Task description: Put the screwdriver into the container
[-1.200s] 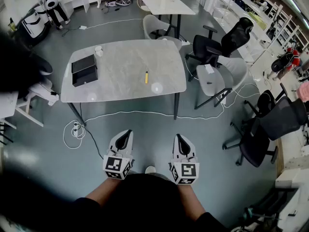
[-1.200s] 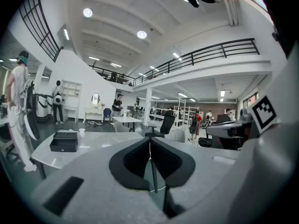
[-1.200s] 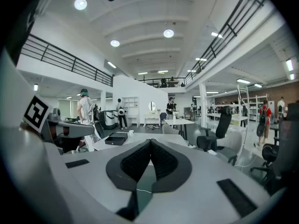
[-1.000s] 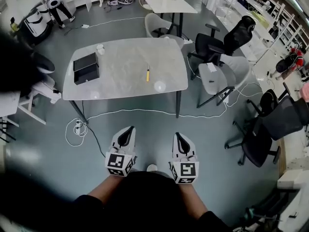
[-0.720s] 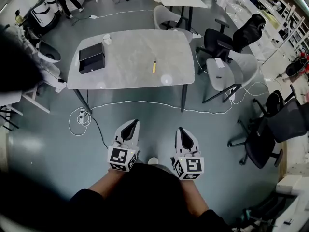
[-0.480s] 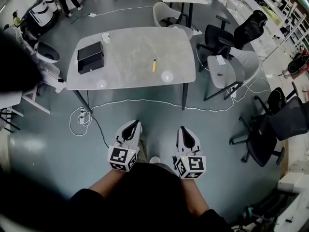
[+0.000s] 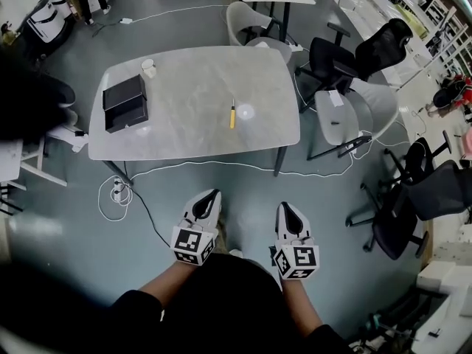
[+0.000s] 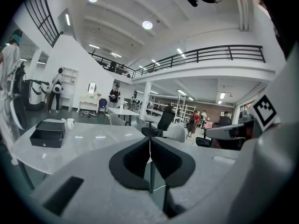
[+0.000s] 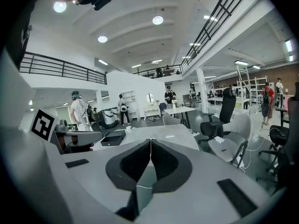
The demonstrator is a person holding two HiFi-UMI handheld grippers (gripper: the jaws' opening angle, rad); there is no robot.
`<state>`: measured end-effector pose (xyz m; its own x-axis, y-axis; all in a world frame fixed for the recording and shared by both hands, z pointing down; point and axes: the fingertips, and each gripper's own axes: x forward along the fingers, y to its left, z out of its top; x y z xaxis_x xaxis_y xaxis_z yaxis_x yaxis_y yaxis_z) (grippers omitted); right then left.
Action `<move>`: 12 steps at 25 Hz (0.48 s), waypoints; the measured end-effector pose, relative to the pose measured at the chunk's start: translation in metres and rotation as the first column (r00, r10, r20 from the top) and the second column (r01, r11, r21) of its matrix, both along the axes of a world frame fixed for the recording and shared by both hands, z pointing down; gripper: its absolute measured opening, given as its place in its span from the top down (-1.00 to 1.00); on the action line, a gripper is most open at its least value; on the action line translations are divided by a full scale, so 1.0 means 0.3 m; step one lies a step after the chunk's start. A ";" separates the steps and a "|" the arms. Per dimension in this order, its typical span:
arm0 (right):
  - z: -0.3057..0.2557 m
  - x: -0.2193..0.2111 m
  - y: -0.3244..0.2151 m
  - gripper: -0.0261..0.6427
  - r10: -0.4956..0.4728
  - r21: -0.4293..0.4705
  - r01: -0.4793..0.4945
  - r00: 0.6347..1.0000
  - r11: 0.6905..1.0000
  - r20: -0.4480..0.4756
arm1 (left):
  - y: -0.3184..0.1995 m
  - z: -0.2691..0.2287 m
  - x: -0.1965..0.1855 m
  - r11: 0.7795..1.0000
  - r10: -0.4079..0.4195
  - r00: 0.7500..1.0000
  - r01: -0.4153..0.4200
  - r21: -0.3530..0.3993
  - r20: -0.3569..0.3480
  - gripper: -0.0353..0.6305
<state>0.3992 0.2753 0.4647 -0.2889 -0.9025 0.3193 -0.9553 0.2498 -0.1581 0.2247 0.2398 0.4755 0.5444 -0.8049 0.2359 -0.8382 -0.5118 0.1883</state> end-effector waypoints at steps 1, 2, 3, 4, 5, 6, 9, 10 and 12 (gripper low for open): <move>-0.007 -0.009 -0.051 0.88 0.002 -0.003 -0.002 1.000 1.000 -0.001 | -0.050 -0.003 0.000 1.000 0.011 1.000 -0.011 0.000 -0.001 0.84; -0.013 -0.023 -0.104 0.88 0.002 -0.005 -0.002 1.000 1.000 -0.003 | -0.101 -0.003 -0.003 1.000 0.020 1.000 -0.020 -0.001 0.002 0.84; -0.018 -0.040 -0.157 0.88 -0.001 -0.007 0.001 1.000 1.000 -0.006 | -0.153 -0.001 -0.011 1.000 0.026 1.000 -0.026 -0.005 0.002 0.84; -0.024 -0.060 -0.210 0.88 -0.004 -0.010 0.004 1.000 1.000 -0.010 | -0.203 0.003 -0.022 1.000 0.029 1.000 -0.029 -0.011 -0.001 0.84; -0.030 -0.082 -0.260 0.88 -0.009 -0.012 0.009 1.000 1.000 -0.012 | -0.251 0.006 -0.035 0.999 0.033 0.999 -0.033 -0.017 -0.004 0.84; -0.038 -0.104 -0.308 0.88 -0.016 -0.014 0.015 1.000 1.000 -0.011 | -0.297 0.009 -0.048 0.999 0.039 0.999 -0.039 -0.020 -0.008 0.84; -0.054 -0.183 -0.440 0.88 -0.053 -0.018 0.053 0.999 0.998 0.009 | -0.422 0.016 -0.077 0.997 0.075 0.996 -0.076 -0.028 -0.038 0.84; -0.056 -0.213 -0.478 0.88 -0.072 -0.020 0.072 0.997 0.997 0.015 | -0.458 0.020 -0.085 0.995 0.091 0.995 -0.093 -0.034 -0.048 0.84; -0.057 -0.270 -0.546 0.88 -0.094 -0.022 0.094 0.996 0.995 0.014 | -0.521 0.030 -0.109 0.993 0.110 0.993 -0.112 -0.047 -0.052 0.84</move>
<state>0.3182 0.1113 0.4476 -0.3761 -0.8640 0.3349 -0.9257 0.3345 -0.1767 0.1920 0.0836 0.4844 0.6418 -0.7269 0.2443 -0.7658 -0.5902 0.2554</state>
